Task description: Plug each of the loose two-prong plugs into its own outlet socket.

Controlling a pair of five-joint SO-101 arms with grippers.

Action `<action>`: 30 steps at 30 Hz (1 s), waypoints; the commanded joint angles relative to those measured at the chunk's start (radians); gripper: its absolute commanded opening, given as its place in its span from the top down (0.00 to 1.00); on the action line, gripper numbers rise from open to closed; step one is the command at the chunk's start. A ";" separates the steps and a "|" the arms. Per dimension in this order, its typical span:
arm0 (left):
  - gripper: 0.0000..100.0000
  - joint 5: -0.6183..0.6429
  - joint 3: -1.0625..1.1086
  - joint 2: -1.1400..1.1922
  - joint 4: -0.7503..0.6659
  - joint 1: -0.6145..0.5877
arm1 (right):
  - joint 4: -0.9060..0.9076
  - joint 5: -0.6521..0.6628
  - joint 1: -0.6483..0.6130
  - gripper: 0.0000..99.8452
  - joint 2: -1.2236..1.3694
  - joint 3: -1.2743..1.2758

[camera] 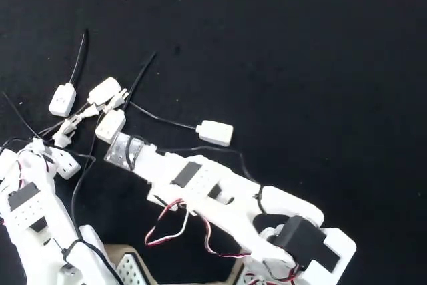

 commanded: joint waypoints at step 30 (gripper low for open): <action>0.83 0.009 -0.022 -0.020 -0.017 -0.005 | -0.034 0.048 -0.029 0.88 -0.062 -0.004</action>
